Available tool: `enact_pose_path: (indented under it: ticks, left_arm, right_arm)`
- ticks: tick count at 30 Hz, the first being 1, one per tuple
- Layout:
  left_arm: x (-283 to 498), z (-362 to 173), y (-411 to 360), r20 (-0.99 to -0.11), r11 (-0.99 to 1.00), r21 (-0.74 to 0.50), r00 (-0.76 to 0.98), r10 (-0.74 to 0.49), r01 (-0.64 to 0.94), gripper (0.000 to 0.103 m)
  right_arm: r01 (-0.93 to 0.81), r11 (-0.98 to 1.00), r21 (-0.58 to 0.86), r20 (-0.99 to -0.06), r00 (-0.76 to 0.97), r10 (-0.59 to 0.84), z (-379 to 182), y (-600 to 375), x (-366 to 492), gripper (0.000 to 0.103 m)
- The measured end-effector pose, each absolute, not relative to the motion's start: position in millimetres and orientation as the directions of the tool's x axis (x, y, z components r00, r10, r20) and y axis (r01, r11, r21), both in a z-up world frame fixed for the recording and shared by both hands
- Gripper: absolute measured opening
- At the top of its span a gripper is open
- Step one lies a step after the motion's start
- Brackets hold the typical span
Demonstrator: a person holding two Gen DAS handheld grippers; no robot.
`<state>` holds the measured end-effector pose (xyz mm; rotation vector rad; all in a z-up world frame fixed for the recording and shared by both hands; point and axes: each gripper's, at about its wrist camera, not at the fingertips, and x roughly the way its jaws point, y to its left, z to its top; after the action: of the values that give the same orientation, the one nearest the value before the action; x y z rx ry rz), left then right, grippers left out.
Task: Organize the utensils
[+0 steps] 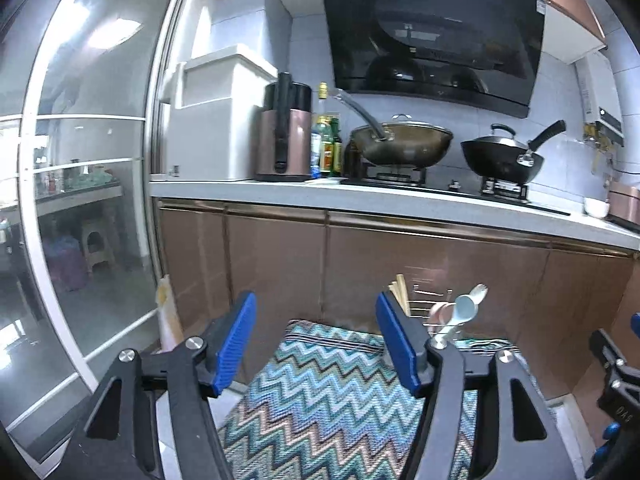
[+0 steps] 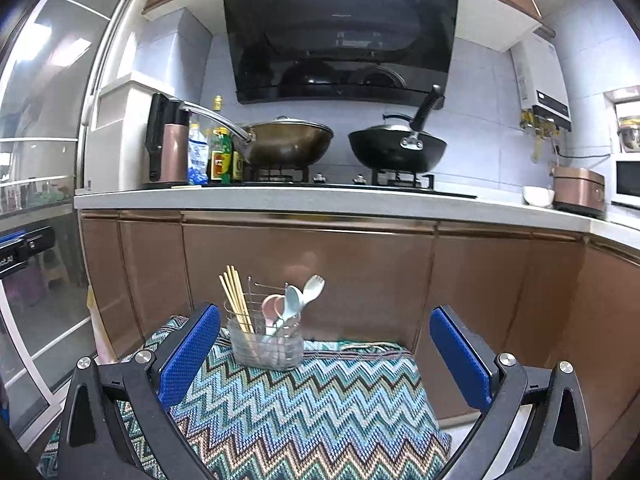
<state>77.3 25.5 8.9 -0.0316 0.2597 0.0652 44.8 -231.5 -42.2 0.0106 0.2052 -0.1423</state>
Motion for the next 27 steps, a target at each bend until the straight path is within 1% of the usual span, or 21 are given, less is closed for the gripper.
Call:
enact_pose_path:
  ticks: [3,5,11,19,27]
  left_arm:
    - [68,11,28,-0.238,0.996,-0.009,0.968,0.084,-0.088,0.064]
    - [62,15,28,-0.220,0.995,-0.003,0.971,0.094,-0.097,0.067]
    - [44,30,23,-0.173,0.994,0.012,0.979,0.110,-0.109,0.071]
    - [30,39,15,-0.111,0.990,0.040,0.984,0.136,-0.133,0.072]
    - [27,35,7,-0.083,0.988,0.063,0.985,0.148,-0.143,0.072]
  right_arm:
    - [0.164,0.986,-0.005,-0.208,0.965,-0.161,-41,-233,41,0.103]
    - [0.178,0.984,-0.006,-0.200,0.964,-0.175,-39,-233,37,0.103]
    - [0.198,0.980,-0.003,-0.170,0.966,-0.195,-28,-237,23,0.103]
    - [0.230,0.973,-0.021,-0.155,0.961,-0.230,-20,-243,11,0.103]
    - [0.238,0.971,-0.029,-0.148,0.960,-0.239,-18,-245,11,0.103]
